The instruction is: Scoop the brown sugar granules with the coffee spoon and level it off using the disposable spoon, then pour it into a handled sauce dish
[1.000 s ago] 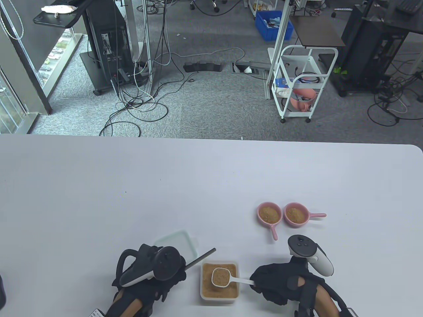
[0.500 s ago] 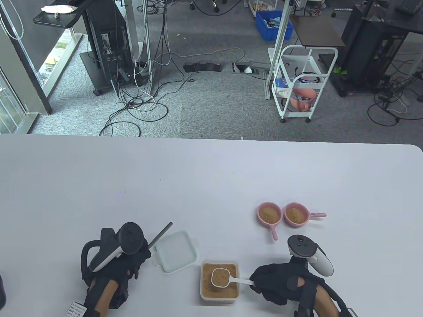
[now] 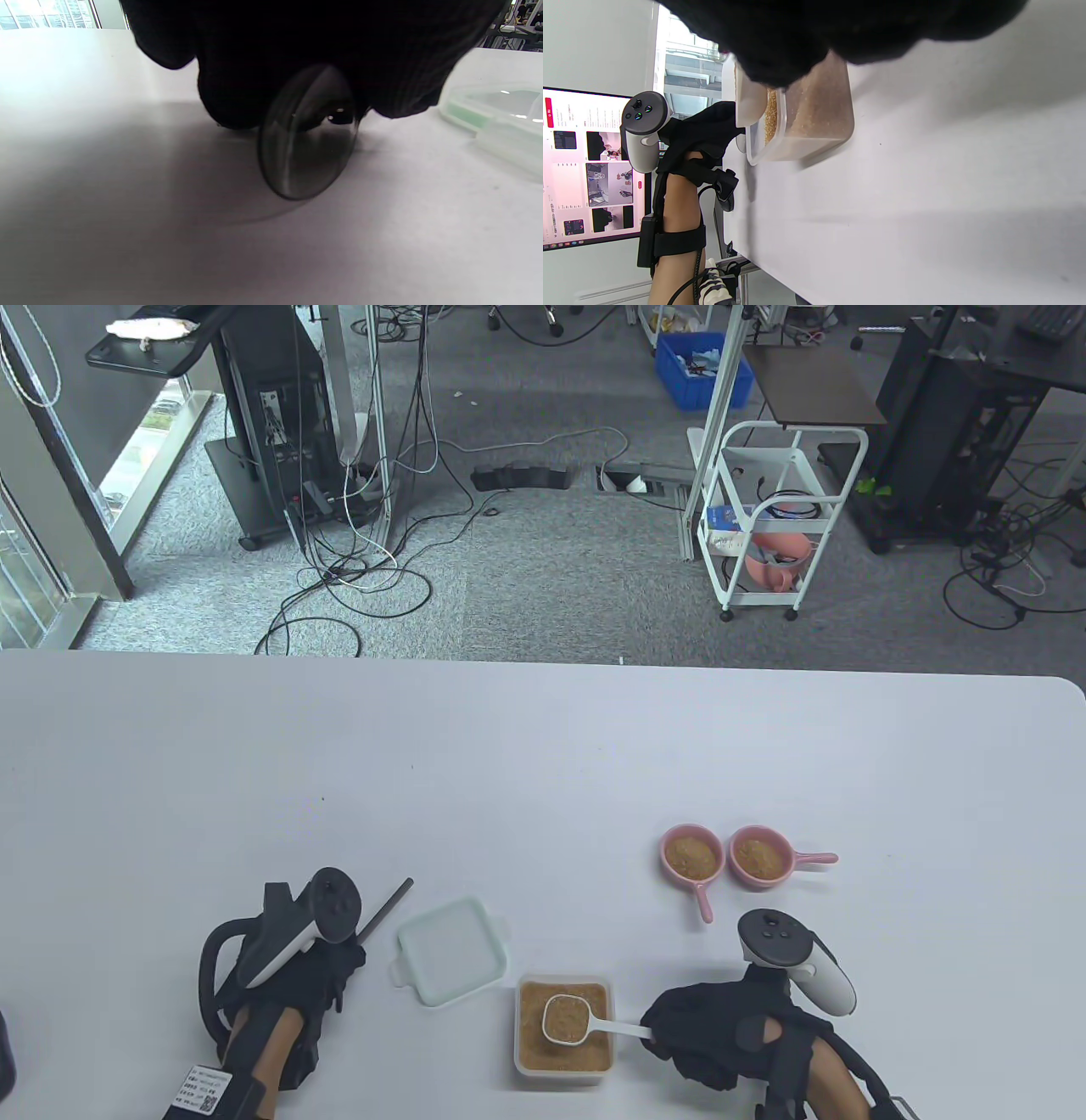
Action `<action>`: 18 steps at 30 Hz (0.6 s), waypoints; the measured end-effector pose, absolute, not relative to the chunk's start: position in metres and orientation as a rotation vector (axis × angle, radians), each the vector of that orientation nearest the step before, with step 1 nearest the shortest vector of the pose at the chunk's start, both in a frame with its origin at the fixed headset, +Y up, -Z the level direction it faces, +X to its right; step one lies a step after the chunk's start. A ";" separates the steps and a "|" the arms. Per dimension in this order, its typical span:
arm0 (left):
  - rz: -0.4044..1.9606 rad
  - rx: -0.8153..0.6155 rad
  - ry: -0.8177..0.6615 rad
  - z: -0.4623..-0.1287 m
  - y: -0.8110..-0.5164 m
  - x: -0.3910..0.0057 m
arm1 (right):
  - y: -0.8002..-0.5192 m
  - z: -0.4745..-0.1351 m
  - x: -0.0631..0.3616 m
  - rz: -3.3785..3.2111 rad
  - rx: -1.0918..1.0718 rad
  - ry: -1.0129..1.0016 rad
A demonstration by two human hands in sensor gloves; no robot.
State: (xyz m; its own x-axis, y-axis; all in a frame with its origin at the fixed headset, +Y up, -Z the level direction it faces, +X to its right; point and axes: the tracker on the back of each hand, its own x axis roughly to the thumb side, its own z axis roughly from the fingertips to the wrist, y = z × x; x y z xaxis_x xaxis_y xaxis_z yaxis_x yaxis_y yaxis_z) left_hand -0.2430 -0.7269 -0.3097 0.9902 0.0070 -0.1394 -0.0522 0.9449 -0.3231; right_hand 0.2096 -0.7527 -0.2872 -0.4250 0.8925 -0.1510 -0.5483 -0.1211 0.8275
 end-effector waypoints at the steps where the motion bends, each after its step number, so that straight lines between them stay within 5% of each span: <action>1: 0.024 -0.337 0.138 -0.310 -0.728 -0.243 | -0.753 -0.287 0.210 1.749 0.476 1.056; 18: -0.009 -0.319 0.171 -0.309 -0.727 -0.240 | -0.753 -0.287 0.209 1.752 0.473 1.061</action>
State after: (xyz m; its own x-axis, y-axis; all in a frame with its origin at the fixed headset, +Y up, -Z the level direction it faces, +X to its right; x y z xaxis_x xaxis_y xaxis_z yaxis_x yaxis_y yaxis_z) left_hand -0.2401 -0.7268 -0.3095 0.9855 -0.0359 -0.1659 -0.0180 0.9498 -0.3125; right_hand 0.2087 -0.7527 -0.2865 -0.4307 0.8895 -0.1527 -0.5472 -0.1228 0.8279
